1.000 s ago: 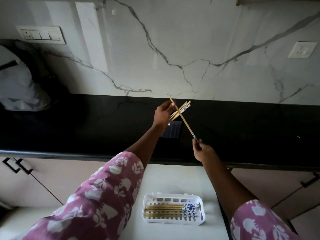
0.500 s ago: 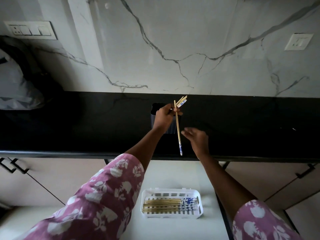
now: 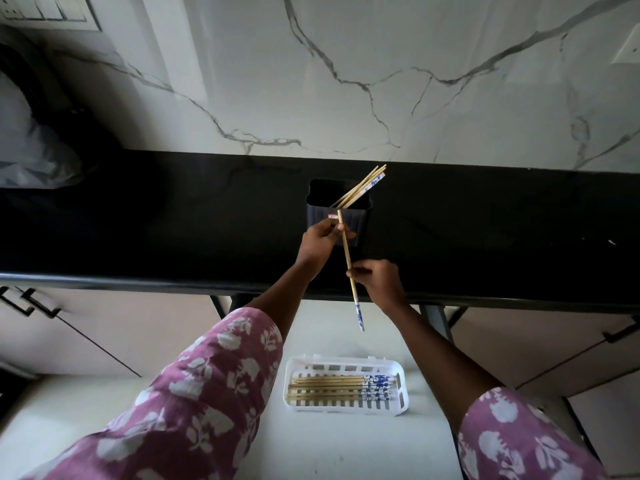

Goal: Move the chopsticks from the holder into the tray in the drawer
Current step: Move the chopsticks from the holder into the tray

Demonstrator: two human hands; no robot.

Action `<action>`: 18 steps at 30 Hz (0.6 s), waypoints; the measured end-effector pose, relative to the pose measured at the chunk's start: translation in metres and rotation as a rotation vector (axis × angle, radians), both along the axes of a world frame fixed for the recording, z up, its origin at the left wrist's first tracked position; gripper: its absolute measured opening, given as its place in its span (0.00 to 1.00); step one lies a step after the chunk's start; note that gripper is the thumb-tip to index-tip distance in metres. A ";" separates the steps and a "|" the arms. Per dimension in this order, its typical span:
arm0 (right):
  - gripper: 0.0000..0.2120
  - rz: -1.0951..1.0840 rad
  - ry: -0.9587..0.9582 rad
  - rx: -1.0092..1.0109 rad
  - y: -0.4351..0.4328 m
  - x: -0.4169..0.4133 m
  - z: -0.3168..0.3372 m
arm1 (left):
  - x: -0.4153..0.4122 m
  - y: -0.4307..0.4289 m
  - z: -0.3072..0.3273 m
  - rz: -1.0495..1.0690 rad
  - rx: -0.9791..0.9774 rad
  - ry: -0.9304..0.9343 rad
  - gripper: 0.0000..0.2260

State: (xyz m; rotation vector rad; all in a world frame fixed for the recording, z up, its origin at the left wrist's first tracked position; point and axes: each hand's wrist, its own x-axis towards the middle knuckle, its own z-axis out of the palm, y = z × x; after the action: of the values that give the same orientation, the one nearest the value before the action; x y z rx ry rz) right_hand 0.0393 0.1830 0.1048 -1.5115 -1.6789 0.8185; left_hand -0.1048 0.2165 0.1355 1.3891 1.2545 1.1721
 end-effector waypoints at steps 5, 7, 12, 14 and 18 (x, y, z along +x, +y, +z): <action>0.08 0.075 -0.052 -0.143 -0.008 0.005 -0.027 | -0.057 0.011 -0.059 0.133 -0.318 0.824 0.20; 0.08 0.117 -0.078 -0.197 -0.014 0.007 -0.038 | -0.080 0.009 -0.080 0.124 -0.443 0.949 0.26; 0.06 0.245 -0.240 -0.252 -0.030 0.002 -0.073 | -0.100 0.008 -0.101 0.009 -0.539 1.002 0.38; 0.08 0.327 -0.376 -0.273 -0.039 -0.003 -0.087 | -0.100 0.010 -0.102 0.010 -0.549 1.003 0.39; 0.08 0.534 -0.615 -0.308 -0.057 -0.012 -0.115 | -0.101 0.012 -0.099 -0.008 -0.586 1.013 0.40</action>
State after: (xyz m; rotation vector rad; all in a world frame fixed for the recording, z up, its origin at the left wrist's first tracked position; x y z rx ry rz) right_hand 0.0272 0.1264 -0.0107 -1.6466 -2.5821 0.9766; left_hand -0.2058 0.2282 0.0365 1.5277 2.0463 -0.0412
